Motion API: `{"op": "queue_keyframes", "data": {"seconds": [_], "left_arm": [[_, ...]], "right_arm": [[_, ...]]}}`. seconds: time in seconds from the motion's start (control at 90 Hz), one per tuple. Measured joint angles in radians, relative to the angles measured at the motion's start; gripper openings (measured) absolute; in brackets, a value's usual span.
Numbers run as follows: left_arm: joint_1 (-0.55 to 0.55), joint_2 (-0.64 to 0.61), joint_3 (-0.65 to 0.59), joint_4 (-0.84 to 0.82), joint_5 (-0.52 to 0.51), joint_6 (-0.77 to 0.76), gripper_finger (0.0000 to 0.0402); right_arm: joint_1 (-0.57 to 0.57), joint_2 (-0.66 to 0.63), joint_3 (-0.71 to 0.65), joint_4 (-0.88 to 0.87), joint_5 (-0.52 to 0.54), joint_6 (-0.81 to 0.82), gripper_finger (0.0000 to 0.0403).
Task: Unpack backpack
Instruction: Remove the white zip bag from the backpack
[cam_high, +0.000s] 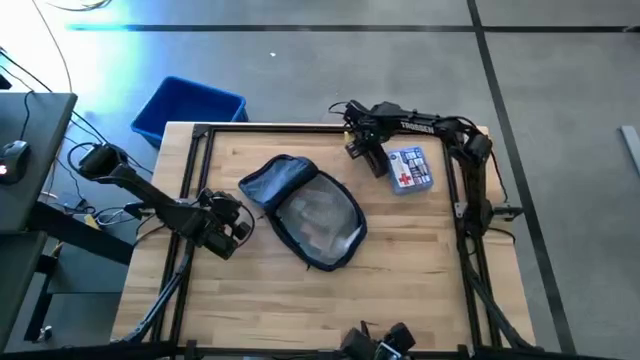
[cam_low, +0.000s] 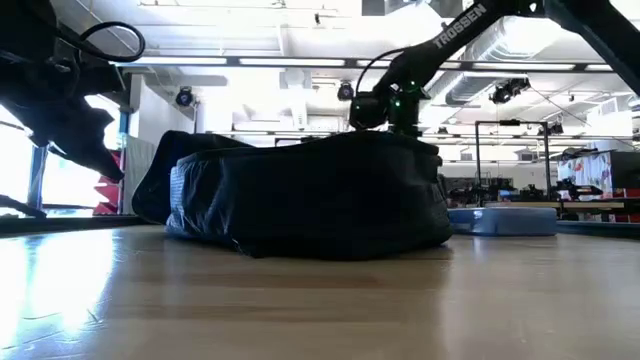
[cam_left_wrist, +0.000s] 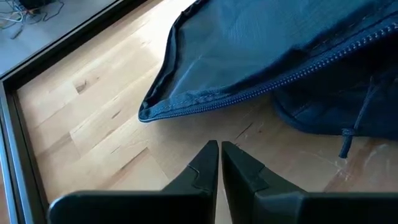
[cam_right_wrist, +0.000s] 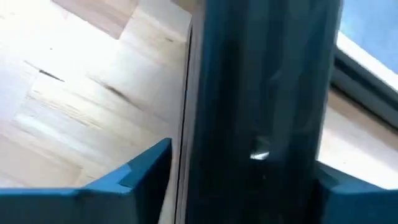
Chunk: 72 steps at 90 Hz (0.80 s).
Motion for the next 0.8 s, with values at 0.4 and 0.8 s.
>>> {"op": "queue_keyframes", "data": {"seconds": [0.4, 0.8], "left_arm": [[0.0, 0.0, 0.0, 0.0, 0.0, 0.0, 0.0], [0.0, 0.0, 0.0, -0.002, 0.024, 0.0, 0.0]], "right_arm": [[0.084, -0.137, 0.0, -0.005, 0.088, -0.098, 0.0287], [0.393, -0.308, 0.0, -0.004, 0.424, -0.232, 0.0288]]}}
